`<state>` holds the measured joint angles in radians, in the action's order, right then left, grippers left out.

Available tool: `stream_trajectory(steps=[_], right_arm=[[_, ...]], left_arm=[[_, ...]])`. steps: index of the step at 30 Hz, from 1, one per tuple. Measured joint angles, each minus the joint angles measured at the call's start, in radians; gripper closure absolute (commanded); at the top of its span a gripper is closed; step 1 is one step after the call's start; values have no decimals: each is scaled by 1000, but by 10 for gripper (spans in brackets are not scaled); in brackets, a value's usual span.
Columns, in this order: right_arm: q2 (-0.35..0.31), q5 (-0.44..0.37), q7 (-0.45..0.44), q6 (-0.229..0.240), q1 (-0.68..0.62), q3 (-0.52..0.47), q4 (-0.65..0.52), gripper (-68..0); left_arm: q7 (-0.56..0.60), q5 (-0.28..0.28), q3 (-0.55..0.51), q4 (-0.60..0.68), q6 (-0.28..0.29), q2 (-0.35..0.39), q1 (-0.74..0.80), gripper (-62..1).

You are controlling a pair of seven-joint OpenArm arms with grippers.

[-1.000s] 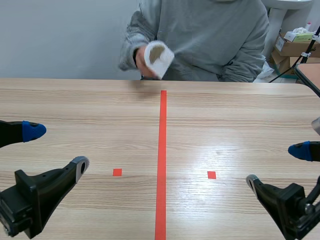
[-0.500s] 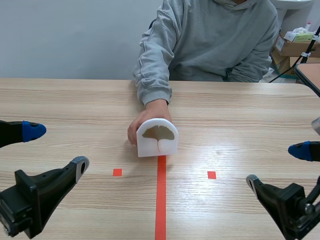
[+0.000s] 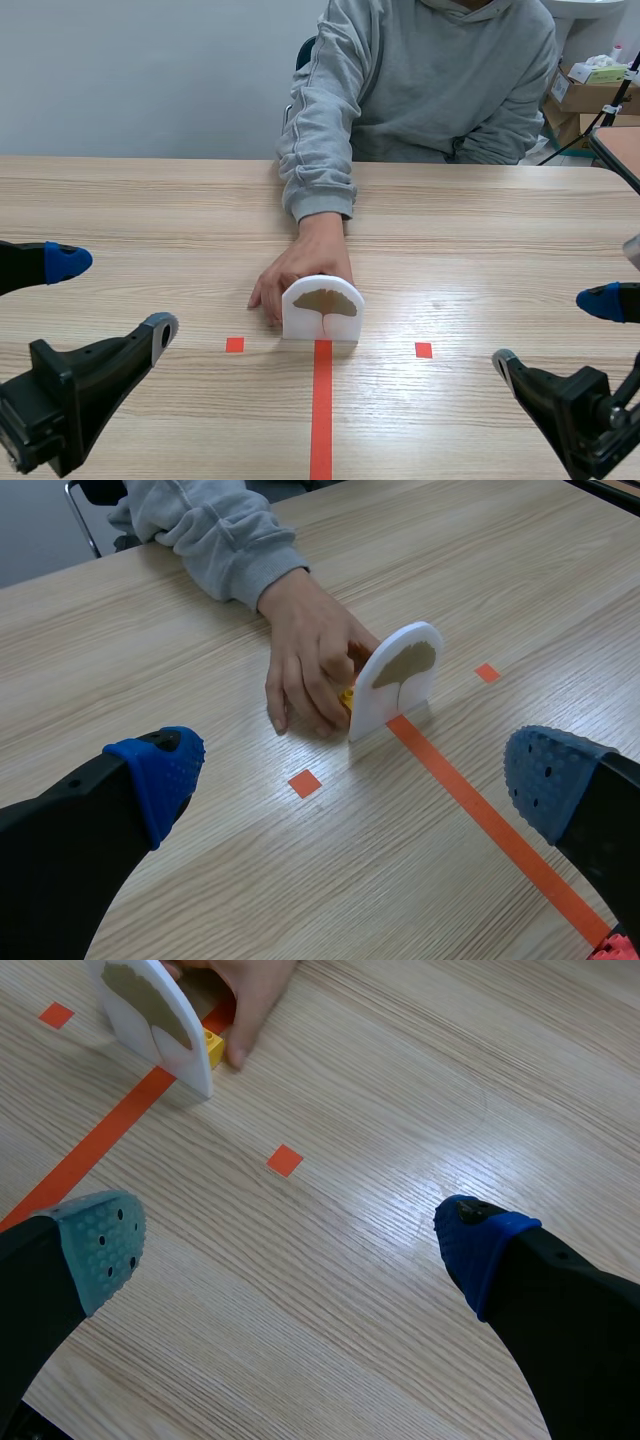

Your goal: Do the leaf sorting experiment

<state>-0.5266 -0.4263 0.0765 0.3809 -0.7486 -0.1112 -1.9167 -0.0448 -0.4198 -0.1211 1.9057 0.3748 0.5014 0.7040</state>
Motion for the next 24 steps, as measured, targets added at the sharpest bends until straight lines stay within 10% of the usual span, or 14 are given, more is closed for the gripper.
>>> stream_trajectory(steps=[24], right_arm=[[0, 0, 16, 0, 0, 0, 0, -591]], left_arm=[[0, 0, 0, 0, 0, 0, 0, -623]])
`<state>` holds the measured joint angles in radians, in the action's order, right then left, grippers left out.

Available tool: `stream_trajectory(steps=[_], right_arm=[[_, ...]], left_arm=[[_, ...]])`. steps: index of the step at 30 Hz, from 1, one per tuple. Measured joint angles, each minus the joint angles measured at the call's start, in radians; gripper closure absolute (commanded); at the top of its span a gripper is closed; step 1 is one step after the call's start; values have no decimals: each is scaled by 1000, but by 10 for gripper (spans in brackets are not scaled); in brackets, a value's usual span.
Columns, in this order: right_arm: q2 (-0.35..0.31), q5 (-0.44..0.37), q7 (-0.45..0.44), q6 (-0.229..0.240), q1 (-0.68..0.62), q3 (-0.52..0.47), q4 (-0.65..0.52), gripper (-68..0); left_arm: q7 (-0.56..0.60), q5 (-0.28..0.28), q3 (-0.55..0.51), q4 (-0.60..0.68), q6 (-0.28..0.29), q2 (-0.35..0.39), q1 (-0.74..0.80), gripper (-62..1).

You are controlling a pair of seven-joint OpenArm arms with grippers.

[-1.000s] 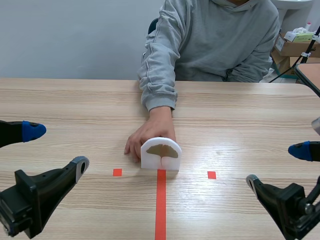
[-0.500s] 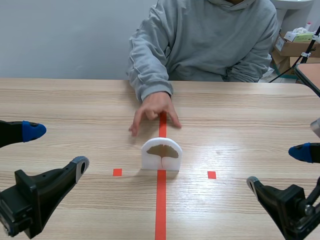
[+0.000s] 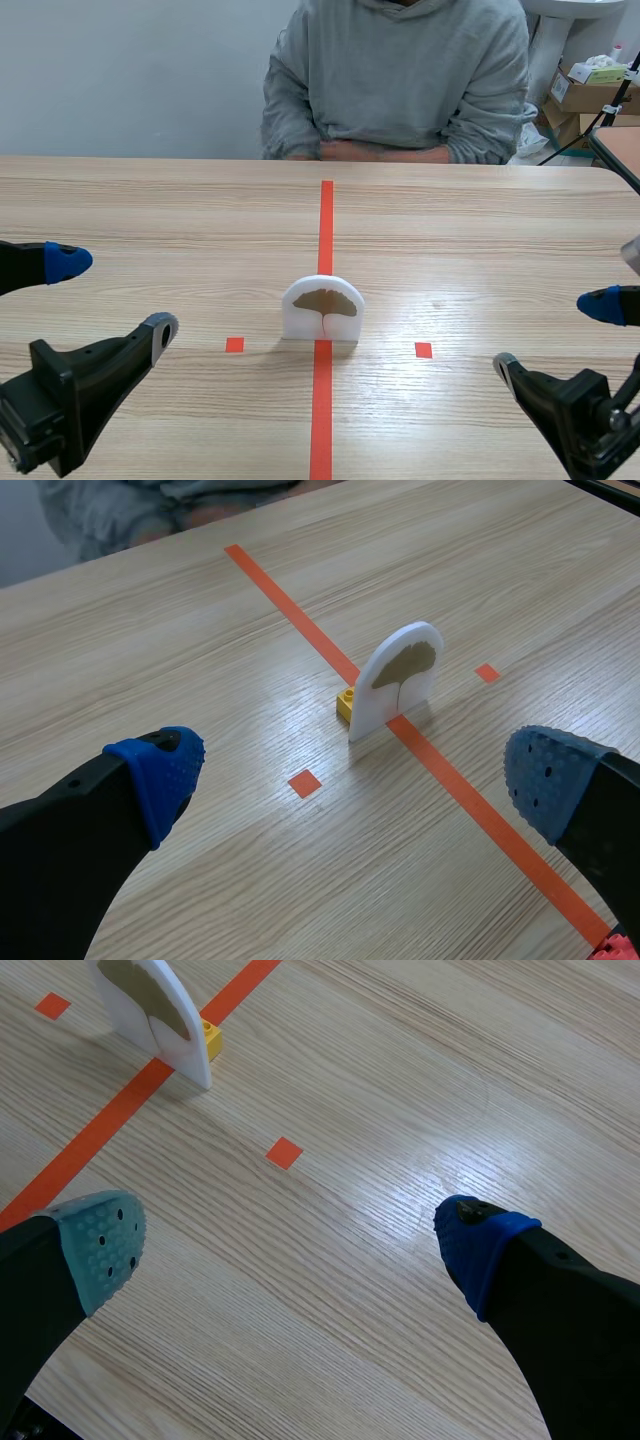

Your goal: Do the leaf sorting experiment

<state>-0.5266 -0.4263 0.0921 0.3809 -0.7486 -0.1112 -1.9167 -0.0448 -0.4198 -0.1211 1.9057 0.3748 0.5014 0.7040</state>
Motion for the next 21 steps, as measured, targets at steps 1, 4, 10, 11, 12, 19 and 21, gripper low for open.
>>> stream_trajectory(steps=[1, 4, 10, 11, 12, 19, 21], right_arm=[[0, 0, 0, 0, 0, 0, 0, -591], [0, 0, 0, 0, 0, 0, 0, -591], [0, 0, 2, 0, 3, 0, 0, -591], [0, 0, 11, 0, 4, 0, 0, -591], [0, 0, 16, 0, 7, 0, 0, -591], [0, 0, 15, 0, 8, 0, 0, -591], [0, 0, 15, 0, 8, 0, 0, -591]], left_arm=[[0, 0, 0, 0, 0, 0, 0, -623], [0, 0, 0, 0, 0, 0, 0, -623], [0, 0, 0, 0, 0, 0, 0, -623], [-1, 0, 0, 0, 0, 0, 0, -623], [-5, 0, 0, 0, 0, 0, 0, -623], [-15, 0, 0, 0, 0, 0, 0, -623], [-15, 0, 0, 0, 0, 0, 0, -623]])
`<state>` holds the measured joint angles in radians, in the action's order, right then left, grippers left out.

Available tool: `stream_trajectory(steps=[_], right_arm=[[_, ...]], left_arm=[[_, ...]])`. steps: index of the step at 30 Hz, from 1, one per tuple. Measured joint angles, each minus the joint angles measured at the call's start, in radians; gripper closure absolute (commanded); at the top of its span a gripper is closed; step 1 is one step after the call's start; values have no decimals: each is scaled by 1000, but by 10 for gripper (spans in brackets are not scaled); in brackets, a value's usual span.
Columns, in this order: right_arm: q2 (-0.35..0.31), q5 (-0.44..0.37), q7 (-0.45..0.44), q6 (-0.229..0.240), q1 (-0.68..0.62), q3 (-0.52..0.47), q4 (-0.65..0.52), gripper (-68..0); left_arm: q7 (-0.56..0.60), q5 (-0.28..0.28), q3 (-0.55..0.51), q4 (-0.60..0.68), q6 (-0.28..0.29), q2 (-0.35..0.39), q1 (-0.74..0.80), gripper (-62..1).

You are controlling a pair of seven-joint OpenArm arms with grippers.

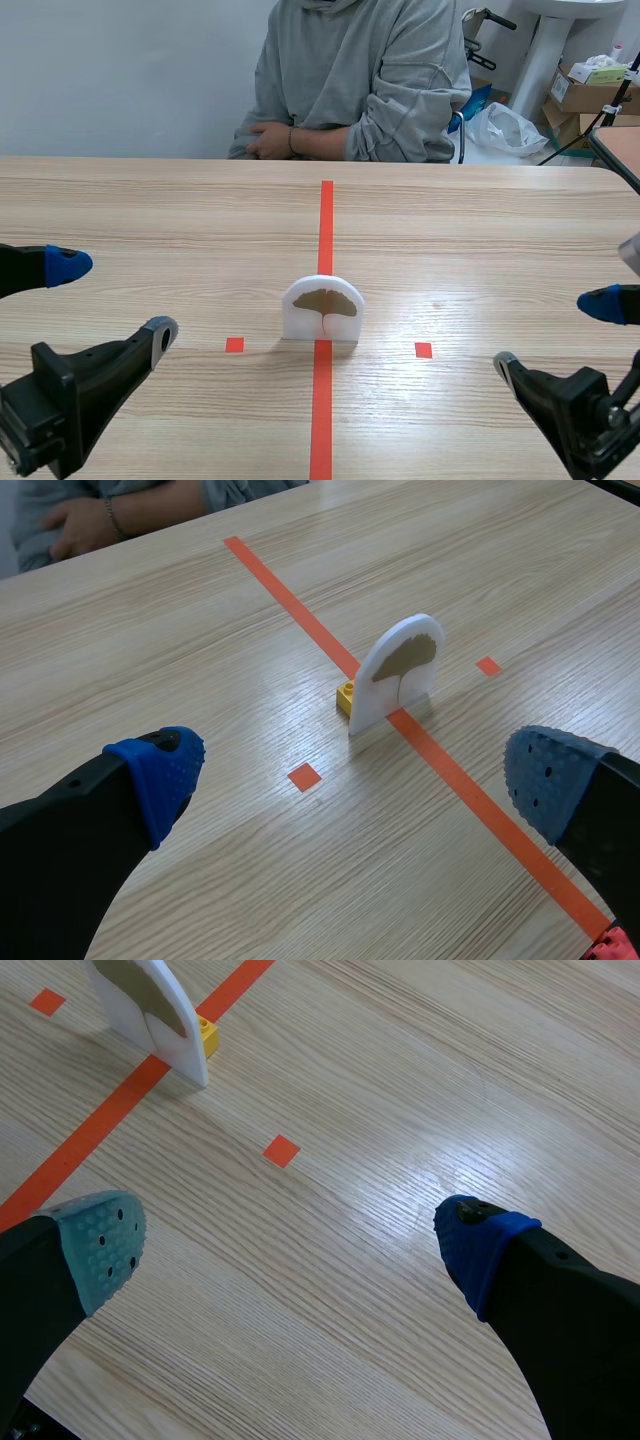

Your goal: Do the leaf sorting experiment

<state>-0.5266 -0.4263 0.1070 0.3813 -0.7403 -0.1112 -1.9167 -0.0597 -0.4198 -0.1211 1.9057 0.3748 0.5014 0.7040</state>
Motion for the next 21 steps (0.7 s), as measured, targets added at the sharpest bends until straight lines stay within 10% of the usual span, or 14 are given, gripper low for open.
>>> stream_trajectory(steps=[21], right_arm=[[0, 0, 16, 8, 51, 0, 28, -591]], left_arm=[[0, 0, 0, 0, 0, 0, 0, -623]])
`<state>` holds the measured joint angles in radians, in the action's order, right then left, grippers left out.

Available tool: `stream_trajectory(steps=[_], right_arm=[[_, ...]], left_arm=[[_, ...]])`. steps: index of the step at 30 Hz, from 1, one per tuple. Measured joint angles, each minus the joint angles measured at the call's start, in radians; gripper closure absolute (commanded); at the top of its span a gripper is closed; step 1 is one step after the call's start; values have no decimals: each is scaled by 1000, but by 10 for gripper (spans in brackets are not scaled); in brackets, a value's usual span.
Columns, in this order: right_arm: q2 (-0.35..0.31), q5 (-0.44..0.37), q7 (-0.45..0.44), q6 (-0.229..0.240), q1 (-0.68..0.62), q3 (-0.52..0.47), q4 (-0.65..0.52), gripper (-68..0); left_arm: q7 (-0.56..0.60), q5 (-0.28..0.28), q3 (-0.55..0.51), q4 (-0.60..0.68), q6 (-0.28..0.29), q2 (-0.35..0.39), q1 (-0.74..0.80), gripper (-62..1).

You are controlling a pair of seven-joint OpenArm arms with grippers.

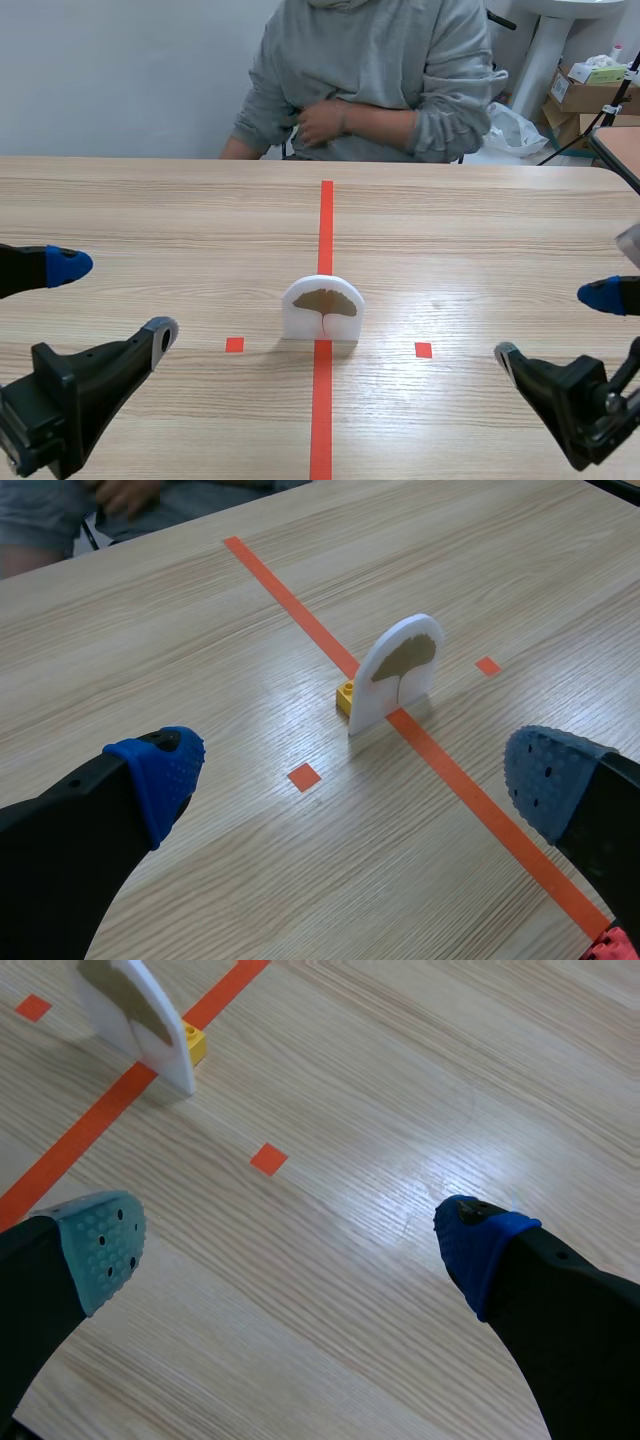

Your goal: Do the leaf sorting experiment

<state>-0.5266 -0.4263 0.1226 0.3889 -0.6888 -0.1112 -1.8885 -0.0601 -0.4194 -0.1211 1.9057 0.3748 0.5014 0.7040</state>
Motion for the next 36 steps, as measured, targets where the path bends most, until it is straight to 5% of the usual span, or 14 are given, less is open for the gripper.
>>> stream_trajectory(steps=[4, 11, 27, 36], right_arm=[[-1, 0, 11, 29, 72, 0, 89, -591], [-46, 5, 14, 148, 211, 69, 253, -591], [-51, 4, 6, 158, 613, 388, 475, -591], [17, 47, -9, 158, 787, 552, 602, -591]], left_arm=[[0, 0, 0, 0, 0, 0, 0, -623], [-2, 0, 0, 0, 0, 0, -18, -623], [-4, 0, 0, 0, 0, 0, -37, -623], [-4, 0, 0, 0, 0, 0, -37, -623]])
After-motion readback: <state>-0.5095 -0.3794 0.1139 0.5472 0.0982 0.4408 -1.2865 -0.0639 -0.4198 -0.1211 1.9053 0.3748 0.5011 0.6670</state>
